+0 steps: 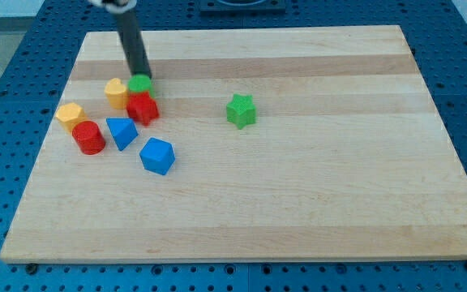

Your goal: Push the green circle towards the up

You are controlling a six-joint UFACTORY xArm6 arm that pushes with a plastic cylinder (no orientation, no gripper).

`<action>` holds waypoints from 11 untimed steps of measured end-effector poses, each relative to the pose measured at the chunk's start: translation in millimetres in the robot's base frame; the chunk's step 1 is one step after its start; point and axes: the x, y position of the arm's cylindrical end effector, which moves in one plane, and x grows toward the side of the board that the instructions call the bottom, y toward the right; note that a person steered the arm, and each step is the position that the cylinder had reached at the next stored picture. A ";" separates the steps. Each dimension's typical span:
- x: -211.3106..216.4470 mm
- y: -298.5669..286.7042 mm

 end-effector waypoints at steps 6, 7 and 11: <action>48.2 27.8; 3.8 33.8; 35.4 84.7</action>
